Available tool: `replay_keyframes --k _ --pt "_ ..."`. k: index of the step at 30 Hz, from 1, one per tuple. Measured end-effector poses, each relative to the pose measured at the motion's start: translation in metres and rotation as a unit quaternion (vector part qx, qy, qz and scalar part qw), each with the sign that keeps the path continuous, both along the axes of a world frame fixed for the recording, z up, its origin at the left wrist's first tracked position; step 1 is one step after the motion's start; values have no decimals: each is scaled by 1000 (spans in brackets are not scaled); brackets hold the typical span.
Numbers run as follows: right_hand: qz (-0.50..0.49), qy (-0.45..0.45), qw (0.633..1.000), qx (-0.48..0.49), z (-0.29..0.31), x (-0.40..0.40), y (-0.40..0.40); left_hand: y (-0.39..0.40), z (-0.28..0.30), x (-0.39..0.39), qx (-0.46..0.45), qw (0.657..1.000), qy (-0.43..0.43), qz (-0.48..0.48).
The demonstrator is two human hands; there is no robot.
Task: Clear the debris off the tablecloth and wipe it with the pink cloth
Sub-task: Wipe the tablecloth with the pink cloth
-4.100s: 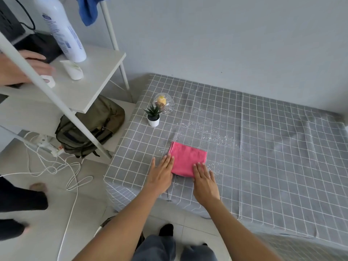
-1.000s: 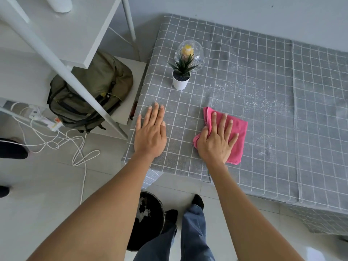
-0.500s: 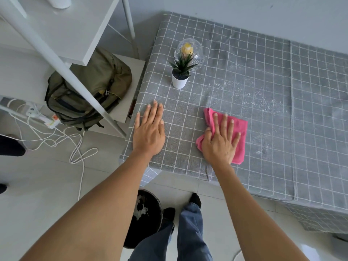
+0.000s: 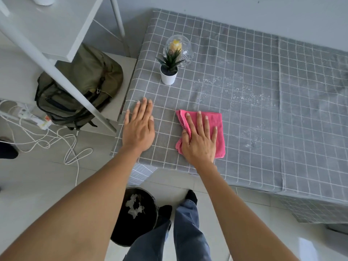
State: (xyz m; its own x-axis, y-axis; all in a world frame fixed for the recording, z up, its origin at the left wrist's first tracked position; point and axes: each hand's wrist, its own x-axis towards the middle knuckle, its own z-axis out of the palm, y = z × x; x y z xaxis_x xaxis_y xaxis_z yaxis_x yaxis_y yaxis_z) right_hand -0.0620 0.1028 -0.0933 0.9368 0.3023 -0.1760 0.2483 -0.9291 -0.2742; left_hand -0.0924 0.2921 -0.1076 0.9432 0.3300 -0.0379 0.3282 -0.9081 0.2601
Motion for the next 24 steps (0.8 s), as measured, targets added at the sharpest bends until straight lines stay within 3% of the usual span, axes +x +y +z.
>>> replay_keyframes --k 6,12,17,19,24 --pt "-127 13 990 -51 2 5 -83 -2 2 0 -7 1000 27 -3" --pt "-144 20 988 -59 1 4 -80 -45 4 -33 -31 997 35 -60" --pt "-162 15 986 -33 -1 0 -73 -57 1 -45 -18 998 26 -54" --pt "-155 24 987 -32 2 -7 -63 -56 1 -44 -16 998 23 -54" --pt "-30 19 999 -16 4 -55 -13 -55 0 -46 -14 998 9 -56"
